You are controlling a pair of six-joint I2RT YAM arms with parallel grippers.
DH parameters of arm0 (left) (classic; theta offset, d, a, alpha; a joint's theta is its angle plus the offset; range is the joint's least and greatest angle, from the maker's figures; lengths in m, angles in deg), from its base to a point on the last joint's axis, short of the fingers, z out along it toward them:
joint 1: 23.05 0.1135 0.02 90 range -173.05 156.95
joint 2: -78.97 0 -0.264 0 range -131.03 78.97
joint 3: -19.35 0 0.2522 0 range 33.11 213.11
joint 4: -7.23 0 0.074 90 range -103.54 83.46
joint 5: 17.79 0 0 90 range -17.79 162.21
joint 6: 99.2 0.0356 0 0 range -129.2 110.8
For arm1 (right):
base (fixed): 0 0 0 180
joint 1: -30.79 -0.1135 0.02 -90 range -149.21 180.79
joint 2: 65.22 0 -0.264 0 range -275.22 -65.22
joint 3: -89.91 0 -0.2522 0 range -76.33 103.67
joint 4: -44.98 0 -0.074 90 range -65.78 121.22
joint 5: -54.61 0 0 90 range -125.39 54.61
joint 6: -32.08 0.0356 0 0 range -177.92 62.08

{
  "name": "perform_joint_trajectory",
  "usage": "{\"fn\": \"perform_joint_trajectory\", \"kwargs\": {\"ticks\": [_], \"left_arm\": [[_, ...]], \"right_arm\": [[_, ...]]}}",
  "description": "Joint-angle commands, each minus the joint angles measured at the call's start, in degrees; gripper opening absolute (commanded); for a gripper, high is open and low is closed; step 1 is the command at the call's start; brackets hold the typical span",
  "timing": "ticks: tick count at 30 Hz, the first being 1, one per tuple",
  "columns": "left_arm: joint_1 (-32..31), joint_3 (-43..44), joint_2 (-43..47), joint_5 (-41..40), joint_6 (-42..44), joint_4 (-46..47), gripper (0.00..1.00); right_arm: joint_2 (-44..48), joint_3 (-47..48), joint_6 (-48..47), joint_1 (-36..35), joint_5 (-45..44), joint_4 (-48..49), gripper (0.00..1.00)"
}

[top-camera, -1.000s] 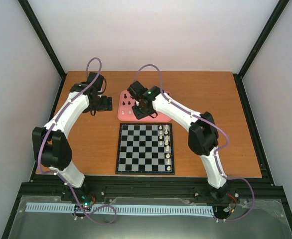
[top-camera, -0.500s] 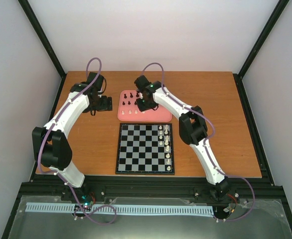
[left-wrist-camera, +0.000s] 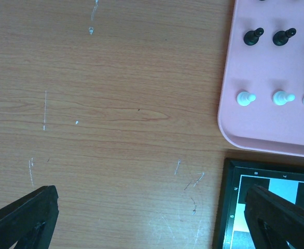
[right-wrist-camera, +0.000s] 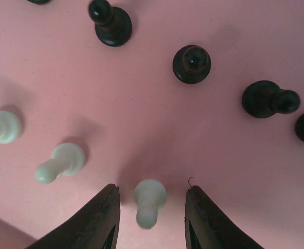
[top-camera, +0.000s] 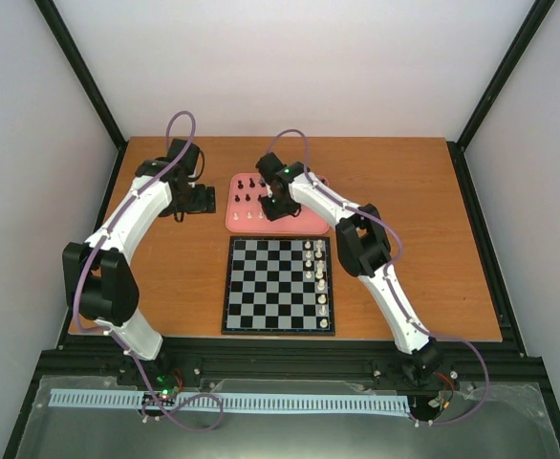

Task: Set up the chess pieces on the board
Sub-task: Pick up the chess piece from the storage box, then place the chess piece on the chessboard.

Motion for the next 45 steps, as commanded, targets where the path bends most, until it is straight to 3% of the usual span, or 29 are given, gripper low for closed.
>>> {"fn": "perform_joint_trajectory", "kwargs": {"ticks": [1,6,9,14,22,35,38,45], "left_arm": [[-0.27,2.05,-0.5,-0.05,0.6,-0.21,1.0],[-0.26,1.95,-0.75,0.09,0.55,-0.21,1.0],[-0.26,1.87,-0.71,0.01,0.6,-0.2,1.0],[-0.27,1.7,-0.43,-0.16,0.66,-0.25,1.0],[-0.27,1.68,-0.2,-0.2,0.66,-0.28,1.0],[-0.27,1.34,1.06,-0.09,0.6,-0.29,1.0],[-0.27,1.33,1.47,0.06,0.6,-0.28,1.0],[-0.26,0.97,2.04,0.68,0.36,0.31,1.0]], "right_arm": [[-2.36,2.37,-1.55,0.1,-1.83,-0.59,0.41],[-2.56,2.51,-1.55,0.12,-3.57,-0.03,0.39],[-3.01,3.02,-1.55,0.12,-3.39,0.03,0.3],[-3.46,3.39,-1.71,0.12,-2.82,-0.3,0.28],[-2.31,3.35,-1.93,0.12,-3.55,-0.56,0.13],[8.75,1.48,-2.87,-0.18,-3.87,-3.44,0.1],[14.84,-5.28,-1.91,-1.26,-3.39,-3.99,0.09],[35.13,-35.56,4.23,-7.01,-0.66,3.5,0.1]]}}
